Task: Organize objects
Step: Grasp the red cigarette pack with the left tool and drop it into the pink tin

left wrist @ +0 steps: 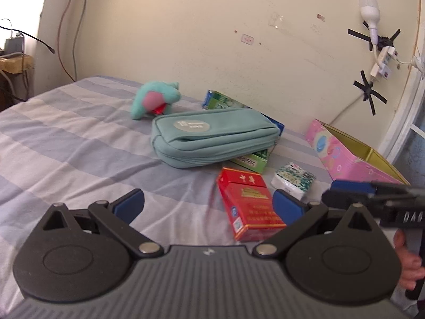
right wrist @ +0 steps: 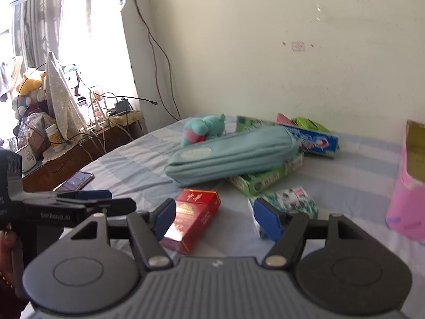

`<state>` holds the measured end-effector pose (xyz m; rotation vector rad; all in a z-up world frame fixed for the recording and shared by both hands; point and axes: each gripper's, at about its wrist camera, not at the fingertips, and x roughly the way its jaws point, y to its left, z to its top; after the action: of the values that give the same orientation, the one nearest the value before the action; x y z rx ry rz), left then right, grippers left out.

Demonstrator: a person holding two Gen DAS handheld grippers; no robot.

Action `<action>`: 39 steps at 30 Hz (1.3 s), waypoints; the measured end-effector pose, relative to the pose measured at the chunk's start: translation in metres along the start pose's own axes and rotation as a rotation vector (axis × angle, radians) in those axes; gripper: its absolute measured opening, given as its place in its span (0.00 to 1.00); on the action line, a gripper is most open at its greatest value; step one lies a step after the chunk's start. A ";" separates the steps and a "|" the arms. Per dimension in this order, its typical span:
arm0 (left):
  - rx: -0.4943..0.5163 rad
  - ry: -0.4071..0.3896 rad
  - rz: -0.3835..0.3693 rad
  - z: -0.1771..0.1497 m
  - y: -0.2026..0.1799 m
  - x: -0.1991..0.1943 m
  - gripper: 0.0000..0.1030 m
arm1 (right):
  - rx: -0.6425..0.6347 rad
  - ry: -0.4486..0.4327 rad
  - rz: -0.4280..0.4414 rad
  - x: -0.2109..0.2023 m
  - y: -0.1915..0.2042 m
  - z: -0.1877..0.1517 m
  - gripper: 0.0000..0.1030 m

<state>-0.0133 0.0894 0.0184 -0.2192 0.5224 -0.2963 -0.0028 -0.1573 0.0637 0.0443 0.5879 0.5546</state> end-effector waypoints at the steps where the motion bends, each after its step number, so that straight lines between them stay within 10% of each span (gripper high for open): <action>1: -0.011 0.013 -0.012 0.002 0.001 0.004 0.99 | 0.006 0.015 0.007 0.001 -0.002 -0.004 0.65; 7: -0.046 0.119 -0.118 0.015 -0.005 0.030 0.81 | -0.111 0.103 0.021 0.028 0.022 -0.021 0.65; 9: -0.023 0.195 -0.098 0.010 -0.013 0.048 0.49 | -0.153 0.136 0.026 0.043 0.030 -0.025 0.65; 13: 0.027 0.178 -0.074 0.012 -0.044 0.042 0.48 | -0.221 0.169 0.004 0.071 0.046 -0.030 0.44; 28: 0.315 0.067 -0.472 0.052 -0.284 0.121 0.48 | -0.073 -0.240 -0.488 -0.090 -0.090 -0.015 0.44; 39: 0.384 0.090 -0.364 0.041 -0.323 0.155 0.55 | 0.126 -0.257 -0.645 -0.083 -0.181 -0.021 0.53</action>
<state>0.0644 -0.2586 0.0723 0.0757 0.5031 -0.7551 0.0158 -0.3564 0.0537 0.0415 0.3549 -0.1153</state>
